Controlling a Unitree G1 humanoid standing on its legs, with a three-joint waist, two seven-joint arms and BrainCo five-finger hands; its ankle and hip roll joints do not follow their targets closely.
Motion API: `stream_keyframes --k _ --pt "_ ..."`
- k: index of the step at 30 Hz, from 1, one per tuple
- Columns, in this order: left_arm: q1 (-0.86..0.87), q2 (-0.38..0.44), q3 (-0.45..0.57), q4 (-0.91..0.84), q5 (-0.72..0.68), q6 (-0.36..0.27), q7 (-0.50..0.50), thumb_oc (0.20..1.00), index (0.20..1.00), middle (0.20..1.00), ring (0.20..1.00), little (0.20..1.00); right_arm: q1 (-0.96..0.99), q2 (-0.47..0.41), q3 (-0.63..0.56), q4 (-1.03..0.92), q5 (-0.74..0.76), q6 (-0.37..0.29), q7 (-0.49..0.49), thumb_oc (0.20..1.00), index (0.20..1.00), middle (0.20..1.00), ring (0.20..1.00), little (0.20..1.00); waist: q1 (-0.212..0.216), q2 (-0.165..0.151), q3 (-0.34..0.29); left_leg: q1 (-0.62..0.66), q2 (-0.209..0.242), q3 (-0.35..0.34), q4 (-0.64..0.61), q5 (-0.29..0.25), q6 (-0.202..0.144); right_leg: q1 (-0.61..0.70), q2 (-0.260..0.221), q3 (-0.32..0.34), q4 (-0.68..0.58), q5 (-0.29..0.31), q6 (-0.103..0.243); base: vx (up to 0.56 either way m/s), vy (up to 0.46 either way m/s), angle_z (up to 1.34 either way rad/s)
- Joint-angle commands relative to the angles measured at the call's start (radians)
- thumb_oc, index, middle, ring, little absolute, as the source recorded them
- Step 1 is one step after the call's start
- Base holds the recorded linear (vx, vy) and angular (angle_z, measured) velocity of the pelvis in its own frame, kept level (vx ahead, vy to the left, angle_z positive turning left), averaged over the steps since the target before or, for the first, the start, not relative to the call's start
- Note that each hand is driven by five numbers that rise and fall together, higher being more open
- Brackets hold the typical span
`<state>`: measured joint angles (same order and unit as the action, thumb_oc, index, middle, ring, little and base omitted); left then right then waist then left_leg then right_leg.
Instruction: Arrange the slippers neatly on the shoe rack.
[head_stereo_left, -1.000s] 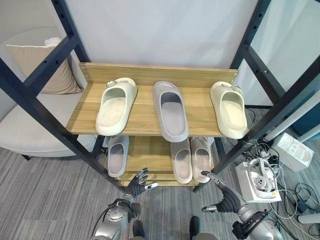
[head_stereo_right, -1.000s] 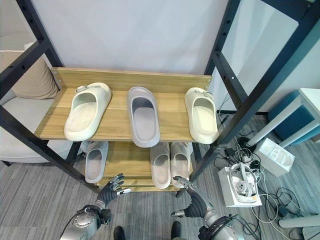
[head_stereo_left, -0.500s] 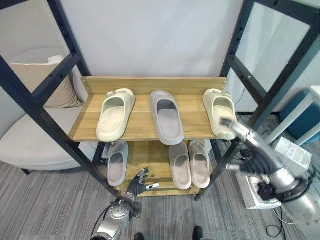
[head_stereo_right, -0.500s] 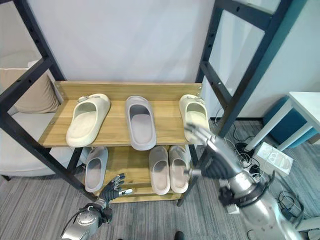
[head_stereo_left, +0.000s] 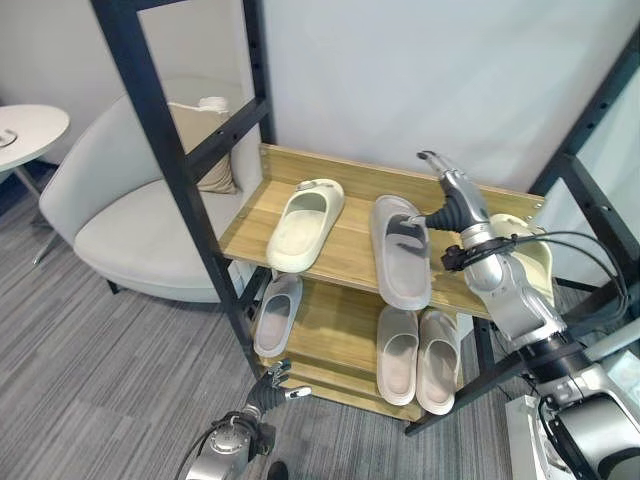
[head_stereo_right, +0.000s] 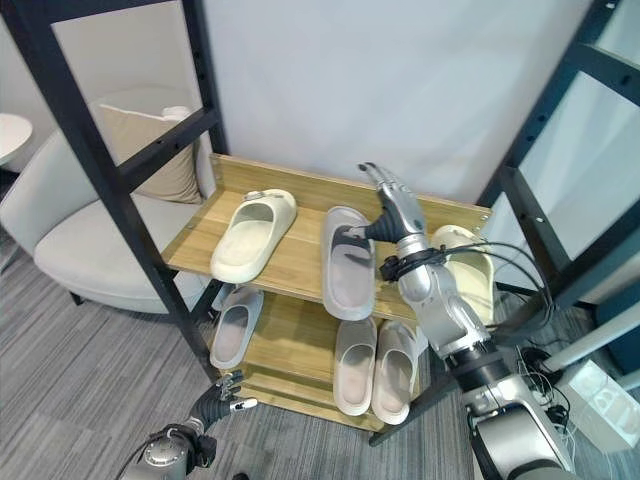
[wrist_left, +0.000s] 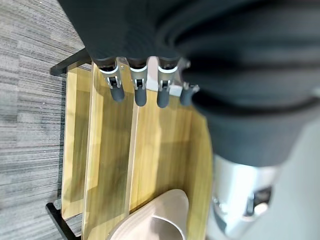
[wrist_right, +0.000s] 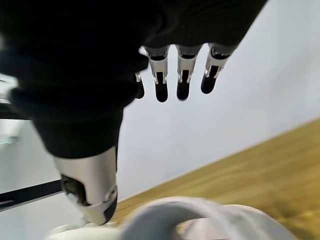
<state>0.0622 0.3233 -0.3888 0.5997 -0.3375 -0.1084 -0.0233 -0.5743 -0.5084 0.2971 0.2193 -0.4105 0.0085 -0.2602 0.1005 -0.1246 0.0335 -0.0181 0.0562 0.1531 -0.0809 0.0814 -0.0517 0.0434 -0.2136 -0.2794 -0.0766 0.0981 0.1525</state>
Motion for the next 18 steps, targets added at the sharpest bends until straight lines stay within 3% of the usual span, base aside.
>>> stream_keyframes --k 1,11,12,13,14,18 --pt "-0.062 -0.026 0.011 -0.014 -0.042 -0.031 -0.015 1.0 1.0 1.0 1.0 1.0 -0.032 -0.07 -0.019 -0.045 0.0 -0.006 -0.039 1.0 1.0 1.0 1.0 1.0 0.027 0.031 0.014 0.037 0.023 -0.026 -0.006 -0.11 -0.004 0.038 -0.037 0.007 0.079 -0.074 0.072 0.02 0.015 0.05" --pt "-0.043 -0.024 0.029 -0.009 -0.028 -0.033 -0.02 1.0 1.0 1.0 1.0 1.0 0.02 -0.092 -0.027 0.03 -0.037 0.001 -0.032 1.0 1.0 1.0 1.0 1.0 0.044 0.031 0.015 0.038 0.018 -0.035 -0.006 -0.116 -0.003 0.047 -0.038 -0.006 0.071 -0.084 0.071 0.0 0.001 0.0" --pt "-0.042 -0.025 0.023 -0.013 -0.023 -0.034 -0.023 1.0 1.0 1.0 1.0 1.0 0.024 -0.09 -0.017 0.054 -0.047 0.006 -0.03 0.736 0.736 0.736 0.736 0.736 0.045 0.034 0.014 0.039 0.018 -0.034 -0.006 -0.117 -0.004 0.051 -0.038 -0.009 0.067 -0.087 0.07 0.0 0.0 0.0" --pt "-0.041 -0.025 0.021 -0.016 -0.022 -0.034 -0.024 1.0 1.0 1.0 1.0 1.0 0.025 -0.087 -0.013 0.071 -0.05 0.008 -0.031 0.329 0.329 0.329 0.329 0.329 0.045 0.036 0.014 0.039 0.017 -0.035 -0.006 -0.118 -0.004 0.051 -0.038 -0.01 0.067 -0.087 0.071 0.0 0.0 0.0" --pt "-0.041 -0.025 0.021 -0.017 -0.022 -0.034 -0.024 1.0 1.0 1.0 1.0 1.0 0.023 -0.087 -0.012 0.073 -0.05 0.008 -0.032 0.2 0.2 0.2 0.2 0.2 0.045 0.036 0.014 0.04 0.017 -0.035 -0.006 -0.118 -0.004 0.052 -0.038 -0.011 0.066 -0.087 0.071 0.0 0.0 0.0" --pt "-0.04 -0.027 0.009 -0.02 -0.031 -0.038 -0.022 1.0 1.0 1.0 1.0 1.0 0.013 -0.06 0.027 0.171 -0.034 0.017 -0.028 0.2 0.2 0.2 0.2 0.2 0.053 0.04 0.015 0.04 0.013 -0.04 -0.006 -0.118 -0.005 0.059 -0.038 -0.018 0.061 -0.092 0.071 0.0 -0.001 0.01"
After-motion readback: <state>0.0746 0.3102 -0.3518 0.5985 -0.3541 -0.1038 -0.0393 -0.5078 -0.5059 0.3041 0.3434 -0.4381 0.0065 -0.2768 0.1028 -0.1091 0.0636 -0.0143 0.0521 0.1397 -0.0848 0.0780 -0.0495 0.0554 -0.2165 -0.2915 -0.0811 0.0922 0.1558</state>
